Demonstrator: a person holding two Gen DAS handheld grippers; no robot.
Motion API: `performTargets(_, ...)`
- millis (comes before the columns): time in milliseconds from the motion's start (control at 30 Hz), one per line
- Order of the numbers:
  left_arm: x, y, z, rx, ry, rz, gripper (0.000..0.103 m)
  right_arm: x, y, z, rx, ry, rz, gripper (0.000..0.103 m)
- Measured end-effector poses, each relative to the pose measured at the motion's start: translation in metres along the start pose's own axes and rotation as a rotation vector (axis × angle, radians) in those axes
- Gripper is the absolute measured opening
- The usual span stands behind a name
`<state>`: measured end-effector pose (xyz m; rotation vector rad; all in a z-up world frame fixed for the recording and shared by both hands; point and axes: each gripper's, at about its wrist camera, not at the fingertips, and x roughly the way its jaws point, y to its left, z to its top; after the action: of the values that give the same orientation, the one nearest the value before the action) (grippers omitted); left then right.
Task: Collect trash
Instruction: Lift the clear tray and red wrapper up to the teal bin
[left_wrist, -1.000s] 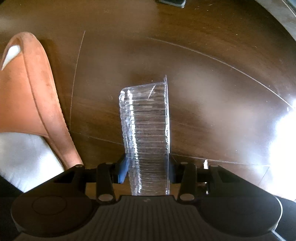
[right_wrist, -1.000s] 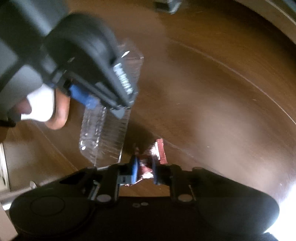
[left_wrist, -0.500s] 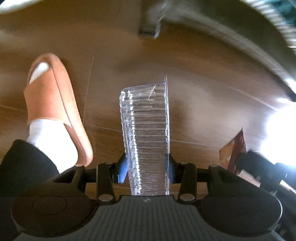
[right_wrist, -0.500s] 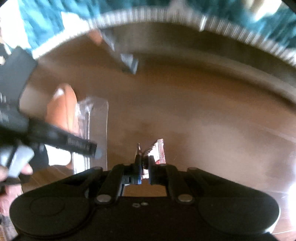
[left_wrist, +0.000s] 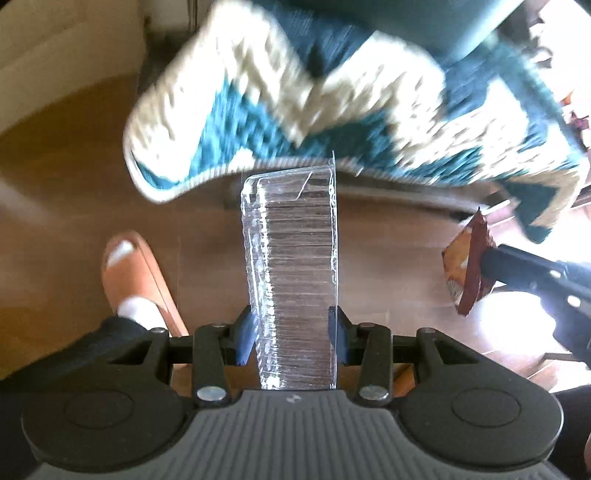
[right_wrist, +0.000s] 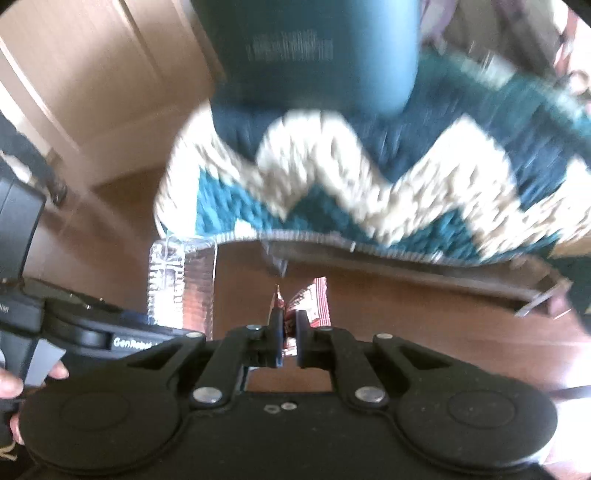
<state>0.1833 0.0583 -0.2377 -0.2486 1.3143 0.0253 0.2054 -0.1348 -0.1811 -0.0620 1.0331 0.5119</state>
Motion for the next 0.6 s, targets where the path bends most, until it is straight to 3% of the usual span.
performTargets(333,-0.144,-0.030,0.014,0.073,-0.325,-0.063,0.042,-0.126,0.028,0.043,-0.088,-0.305,-0.064,0.005)
performTargets(600,-0.240,-0.043,0.062,0.104,-0.543,-0.088,0.042,-0.199,0.034,0.111,-0.137,-0.505,-0.067,0.005)
